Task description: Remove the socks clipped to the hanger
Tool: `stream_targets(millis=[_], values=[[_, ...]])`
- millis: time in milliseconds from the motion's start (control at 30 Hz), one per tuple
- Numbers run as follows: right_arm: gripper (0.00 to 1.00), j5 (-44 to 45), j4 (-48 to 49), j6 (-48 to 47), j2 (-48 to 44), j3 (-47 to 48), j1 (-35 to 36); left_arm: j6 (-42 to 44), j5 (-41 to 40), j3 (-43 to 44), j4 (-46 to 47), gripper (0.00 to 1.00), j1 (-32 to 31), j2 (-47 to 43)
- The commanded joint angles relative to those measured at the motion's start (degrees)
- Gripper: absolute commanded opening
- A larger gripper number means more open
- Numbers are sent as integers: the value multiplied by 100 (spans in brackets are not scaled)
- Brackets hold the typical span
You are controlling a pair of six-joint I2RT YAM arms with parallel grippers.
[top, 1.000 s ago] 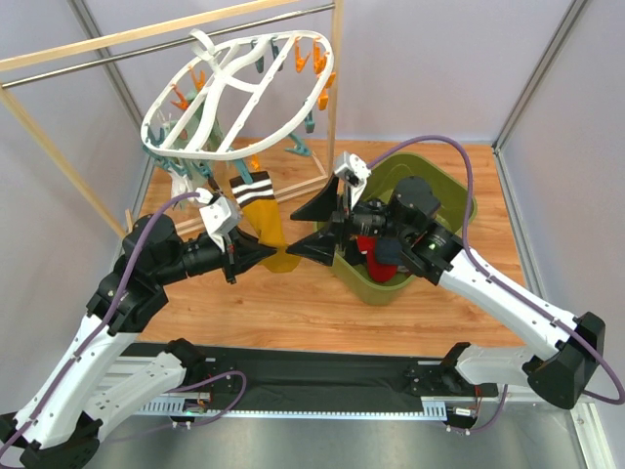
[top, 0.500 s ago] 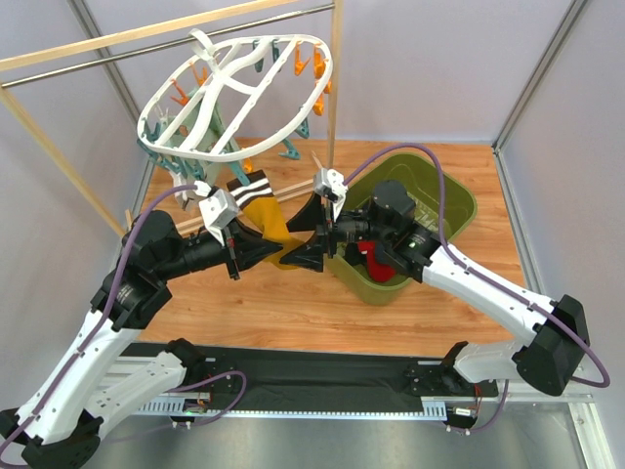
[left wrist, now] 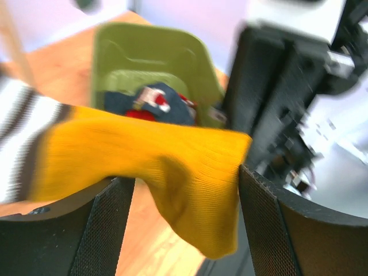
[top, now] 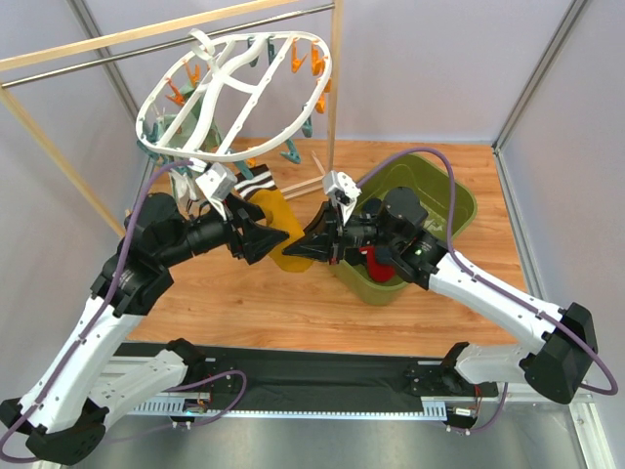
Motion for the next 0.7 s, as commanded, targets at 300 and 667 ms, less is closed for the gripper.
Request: stream_targets(millis=[300, 667], values=[[0, -360, 237, 200, -236, 7, 41, -431, -1555, 1142, -623, 77, 466, -83], [0, -527, 175, 262, -402, -11, 24, -545, -748, 992, 150, 79, 1230, 31]])
